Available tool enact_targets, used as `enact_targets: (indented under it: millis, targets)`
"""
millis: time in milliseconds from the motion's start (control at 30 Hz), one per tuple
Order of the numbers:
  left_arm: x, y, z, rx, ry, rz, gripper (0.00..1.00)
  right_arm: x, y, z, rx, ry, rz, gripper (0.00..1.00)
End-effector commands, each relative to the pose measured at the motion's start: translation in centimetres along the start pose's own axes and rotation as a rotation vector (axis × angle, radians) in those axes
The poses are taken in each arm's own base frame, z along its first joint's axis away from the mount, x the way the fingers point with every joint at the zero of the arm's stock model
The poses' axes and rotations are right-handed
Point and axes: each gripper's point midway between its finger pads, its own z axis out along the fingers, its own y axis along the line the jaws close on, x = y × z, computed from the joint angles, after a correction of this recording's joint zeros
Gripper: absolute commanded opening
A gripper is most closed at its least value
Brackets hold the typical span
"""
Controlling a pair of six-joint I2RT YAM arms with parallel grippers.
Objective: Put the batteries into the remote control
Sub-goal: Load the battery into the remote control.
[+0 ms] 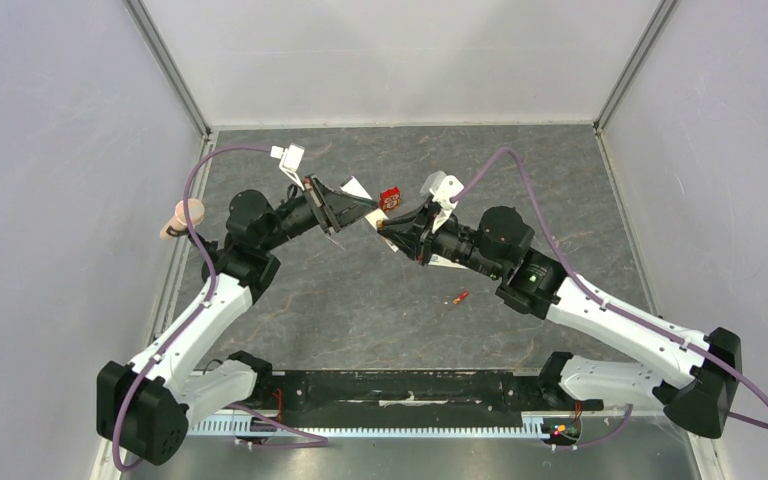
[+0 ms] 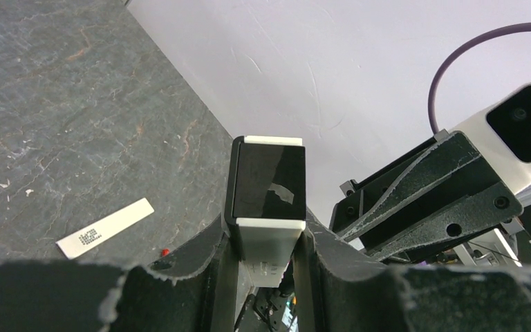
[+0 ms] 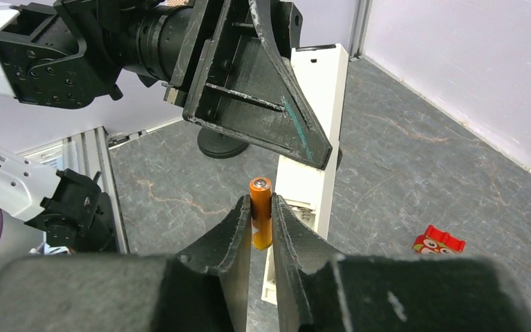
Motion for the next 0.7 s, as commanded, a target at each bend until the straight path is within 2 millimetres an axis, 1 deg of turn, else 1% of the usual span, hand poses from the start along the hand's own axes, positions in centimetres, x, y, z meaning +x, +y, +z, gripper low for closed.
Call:
enact_targets:
  millis: [0,167,367,500,667]
  targets:
    - [-1.5,-1.7,0.2,0.027,-0.011,0.013,0.02,-0.9,-0.6,0.4,0.041,-0.019,-0.072,0.18]
    - [-1.4,-1.3,0.4,0.017,-0.01,-0.006,0.02,0.8,-0.8,0.7,0.043,0.029,-0.09,0.18]
    - [-1.4,-1.4,0.3,0.019,-0.011,-0.004,0.02,1.7,-1.3,0.6,0.068,0.051,-0.094,0.19]
    - [-1.3,-1.2,0.3,0.015,-0.013,-0.013,0.02,1.9,-1.6,0.5,0.089,0.055,-0.094,0.19]
    - [-1.5,-1.3,0.4,0.019,-0.023,-0.046,0.02,1.7,-2.1,0.4,0.123,0.031,-0.074,0.18]
